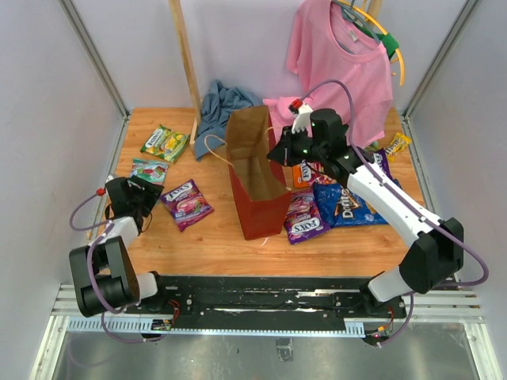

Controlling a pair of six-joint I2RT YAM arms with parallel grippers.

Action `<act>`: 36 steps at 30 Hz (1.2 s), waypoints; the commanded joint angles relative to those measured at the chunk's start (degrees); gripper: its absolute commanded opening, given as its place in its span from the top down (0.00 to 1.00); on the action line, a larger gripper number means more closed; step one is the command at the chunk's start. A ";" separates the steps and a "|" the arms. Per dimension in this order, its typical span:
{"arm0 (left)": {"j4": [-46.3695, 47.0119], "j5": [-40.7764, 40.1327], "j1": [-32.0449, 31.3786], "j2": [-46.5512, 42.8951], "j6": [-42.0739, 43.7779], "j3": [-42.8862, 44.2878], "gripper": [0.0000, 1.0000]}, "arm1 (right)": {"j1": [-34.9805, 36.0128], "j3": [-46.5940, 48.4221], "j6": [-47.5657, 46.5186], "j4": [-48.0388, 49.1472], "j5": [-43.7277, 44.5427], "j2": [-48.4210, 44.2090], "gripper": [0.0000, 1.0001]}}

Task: Take the snacks out of the paper bag
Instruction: Adjust the snack at the center of the board, then reset both arms

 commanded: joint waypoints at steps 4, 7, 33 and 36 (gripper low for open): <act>-9.50 -5.68 0.02 -7.78 2.87 1.73 0.07 | 6.06 7.90 -8.53 -7.69 3.38 3.33 0.99; -12.24 -4.77 -0.02 -9.53 3.49 4.01 0.06 | 6.43 8.61 -8.04 -7.78 3.37 3.80 0.99; -26.30 13.68 -0.15 -31.23 16.21 17.81 0.00 | 6.65 15.04 -14.30 -17.32 13.87 -13.29 0.02; -28.37 16.15 -0.21 -30.72 17.42 20.33 0.00 | 6.48 12.08 -14.36 -16.33 16.64 -18.52 0.02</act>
